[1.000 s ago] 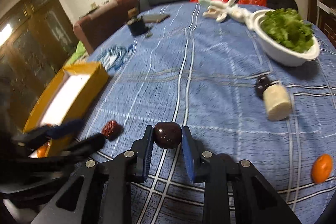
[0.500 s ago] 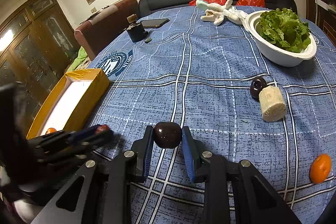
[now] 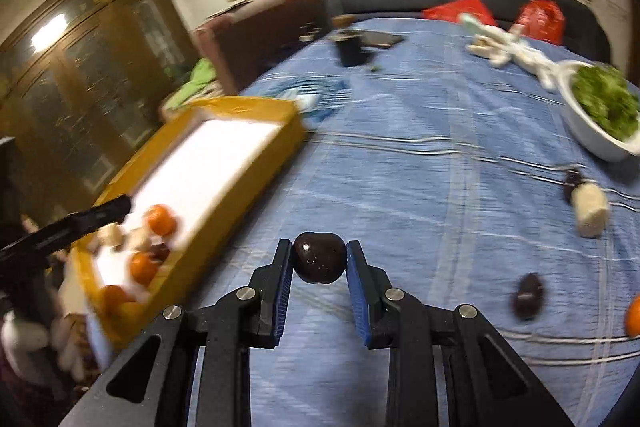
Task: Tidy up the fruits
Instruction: 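Carry the plum and the date into the yellow tray and open both tools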
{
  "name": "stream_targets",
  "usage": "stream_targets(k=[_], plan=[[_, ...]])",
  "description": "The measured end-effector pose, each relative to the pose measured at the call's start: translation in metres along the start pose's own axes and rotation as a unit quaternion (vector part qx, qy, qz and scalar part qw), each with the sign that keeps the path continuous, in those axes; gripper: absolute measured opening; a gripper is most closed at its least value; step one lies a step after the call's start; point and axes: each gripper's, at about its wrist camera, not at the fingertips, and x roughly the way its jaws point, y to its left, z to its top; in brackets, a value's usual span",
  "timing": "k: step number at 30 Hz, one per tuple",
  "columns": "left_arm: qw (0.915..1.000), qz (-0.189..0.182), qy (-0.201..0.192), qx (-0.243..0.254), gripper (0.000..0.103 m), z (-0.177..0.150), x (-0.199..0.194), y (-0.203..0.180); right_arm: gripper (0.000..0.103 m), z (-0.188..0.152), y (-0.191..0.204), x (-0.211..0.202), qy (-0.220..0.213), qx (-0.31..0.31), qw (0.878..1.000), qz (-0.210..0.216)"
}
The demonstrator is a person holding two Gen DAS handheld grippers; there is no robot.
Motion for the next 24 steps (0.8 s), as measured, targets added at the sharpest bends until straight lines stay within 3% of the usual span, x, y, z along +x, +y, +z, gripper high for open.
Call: stream_targets(k=[4, 11, 13, 14, 16, 19, 22, 24], plan=[[0.9996, 0.011, 0.001, -0.025, 0.022, -0.002, 0.001, 0.027, 0.03, 0.005, 0.045, 0.014, 0.016, -0.034, 0.999, 0.028], [0.9989, -0.012, -0.006, -0.045, 0.025, -0.006, -0.005, 0.046, 0.031, 0.011, 0.106, 0.046, 0.041, -0.083, 0.995, 0.042], [0.9983, -0.024, -0.011, -0.051, 0.037, -0.006, -0.008, 0.05, 0.031, 0.013, 0.117, 0.056, 0.049, -0.091, 0.994, 0.04], [0.9982, -0.023, -0.014, -0.053, 0.05, -0.006, -0.011, 0.052, 0.031, 0.013, 0.118, 0.059, 0.051, -0.093, 0.994, 0.038], [0.9981, -0.018, -0.021, -0.056, 0.059, -0.006, -0.016, 0.055, 0.031, 0.014, 0.122, 0.068, 0.057, -0.097, 0.993, 0.034], [0.9973, -0.027, -0.024, -0.065, 0.06, -0.005, -0.022, 0.059, 0.033, 0.015, 0.124, 0.076, 0.061, -0.094, 0.993, 0.029], [0.9967, -0.032, -0.032, -0.068, 0.067, -0.004, -0.031, 0.06, 0.05, 0.016, 0.123, 0.076, 0.061, -0.082, 0.994, 0.035], [0.9963, -0.036, -0.036, -0.07, 0.072, -0.003, -0.035, 0.058, 0.053, 0.018, 0.123, 0.071, 0.051, -0.084, 0.995, 0.033]])
